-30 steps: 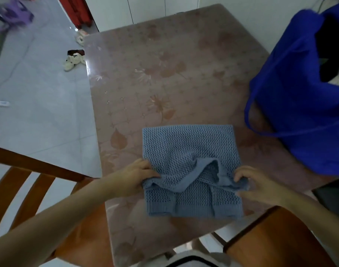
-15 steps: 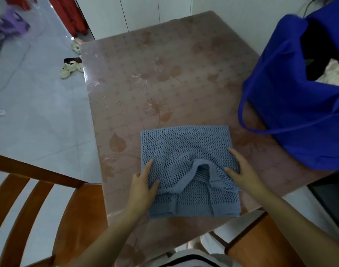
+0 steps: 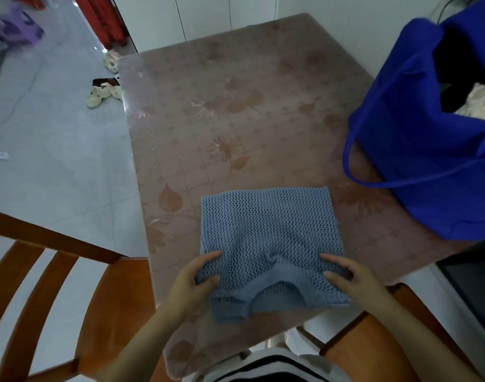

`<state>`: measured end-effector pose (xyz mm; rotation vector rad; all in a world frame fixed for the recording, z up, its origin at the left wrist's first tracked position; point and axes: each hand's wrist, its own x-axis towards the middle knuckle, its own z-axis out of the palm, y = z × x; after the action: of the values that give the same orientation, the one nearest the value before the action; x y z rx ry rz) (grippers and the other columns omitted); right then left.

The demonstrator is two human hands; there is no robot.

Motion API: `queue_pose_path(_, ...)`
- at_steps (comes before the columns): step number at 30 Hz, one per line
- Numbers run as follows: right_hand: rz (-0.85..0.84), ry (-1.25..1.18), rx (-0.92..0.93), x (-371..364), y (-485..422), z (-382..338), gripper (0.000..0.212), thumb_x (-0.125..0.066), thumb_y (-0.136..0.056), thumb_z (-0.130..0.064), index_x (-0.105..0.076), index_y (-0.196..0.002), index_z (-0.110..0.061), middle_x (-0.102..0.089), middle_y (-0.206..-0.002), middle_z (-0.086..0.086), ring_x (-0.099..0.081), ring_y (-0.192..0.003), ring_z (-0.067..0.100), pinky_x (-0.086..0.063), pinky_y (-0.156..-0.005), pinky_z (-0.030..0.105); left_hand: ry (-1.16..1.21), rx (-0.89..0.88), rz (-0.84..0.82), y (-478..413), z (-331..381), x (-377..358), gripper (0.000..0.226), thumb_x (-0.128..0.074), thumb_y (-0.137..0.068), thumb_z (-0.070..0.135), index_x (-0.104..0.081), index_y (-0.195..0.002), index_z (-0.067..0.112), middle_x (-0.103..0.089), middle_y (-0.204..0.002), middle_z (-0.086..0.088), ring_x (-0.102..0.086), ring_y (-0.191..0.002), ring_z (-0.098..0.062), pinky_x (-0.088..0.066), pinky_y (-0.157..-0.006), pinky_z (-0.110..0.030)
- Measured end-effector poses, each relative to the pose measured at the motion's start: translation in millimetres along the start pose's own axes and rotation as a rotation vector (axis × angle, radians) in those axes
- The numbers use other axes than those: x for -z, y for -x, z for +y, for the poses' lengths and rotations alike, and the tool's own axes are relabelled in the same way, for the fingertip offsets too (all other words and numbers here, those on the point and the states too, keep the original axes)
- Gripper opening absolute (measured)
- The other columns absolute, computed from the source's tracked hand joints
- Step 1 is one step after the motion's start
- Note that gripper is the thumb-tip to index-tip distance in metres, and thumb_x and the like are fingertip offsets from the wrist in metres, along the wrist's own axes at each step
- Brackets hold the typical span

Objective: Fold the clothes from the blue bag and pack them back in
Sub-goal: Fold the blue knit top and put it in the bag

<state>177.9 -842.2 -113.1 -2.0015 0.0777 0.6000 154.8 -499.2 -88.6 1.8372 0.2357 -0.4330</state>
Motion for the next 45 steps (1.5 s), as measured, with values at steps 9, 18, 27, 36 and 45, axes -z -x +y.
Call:
queue_pose_path(9,0.029,-0.196,-0.073,21,11,-12,0.035,-0.056,-0.089,0.001,-0.060,-0.113,-0.025,-0.054,-0.128,0.003,-0.058,-0.104,0.010,-0.052,-0.073,0.011,0.099,0.115,-0.076,18,-8,-10,0.065,-0.053,-0.088,-0.007,-0.058,-0.115,0.052,-0.050,-0.129,0.009,-0.054,-0.117,-0.020,-0.050,-0.096,-0.040)
queue_pose_path(18,0.249,0.020,-0.111,3,-4,-16,0.076,-0.059,-0.084,-0.051,-0.023,-0.147,-0.030,-0.043,-0.137,-0.008,-0.045,-0.125,0.016,-0.043,-0.101,0.043,-0.171,0.084,0.215,-8,-6,-18,0.069,-0.065,-0.086,0.031,-0.027,-0.144,0.028,-0.042,-0.133,0.005,-0.047,-0.121,-0.020,-0.046,-0.099,-0.044)
queue_pose_path(27,0.287,-0.011,-0.050,-18,-29,-24,0.095,-0.074,-0.077,-0.035,-0.014,-0.149,-0.027,-0.039,-0.142,-0.008,-0.044,-0.123,0.014,-0.040,-0.104,0.041,0.053,0.212,0.255,-40,12,-23,0.087,-0.067,-0.086,0.018,-0.008,-0.149,0.011,-0.049,-0.134,-0.010,-0.058,-0.106,-0.021,-0.051,-0.084,-0.037)
queue_pose_path(36,0.368,-0.229,-0.076,-16,-29,-37,0.087,-0.064,-0.088,-0.016,-0.004,-0.151,-0.021,-0.038,-0.137,-0.003,-0.040,-0.116,0.007,-0.036,-0.095,0.026,0.056,-0.001,0.250,-37,28,-34,0.082,-0.053,-0.094,0.014,0.005,-0.151,0.025,-0.032,-0.136,0.009,-0.041,-0.117,-0.009,-0.040,-0.096,-0.033)
queue_pose_path(45,0.280,0.004,0.037,-29,-20,-35,0.077,-0.055,-0.093,-0.014,-0.006,-0.151,-0.026,-0.021,-0.141,-0.018,-0.028,-0.125,0.000,-0.025,-0.101,0.014,-0.089,-0.112,0.027,-39,17,-28,0.063,-0.046,-0.093,-0.004,-0.028,-0.147,0.024,-0.032,-0.138,0.020,-0.038,-0.131,-0.010,-0.037,-0.105,-0.027)
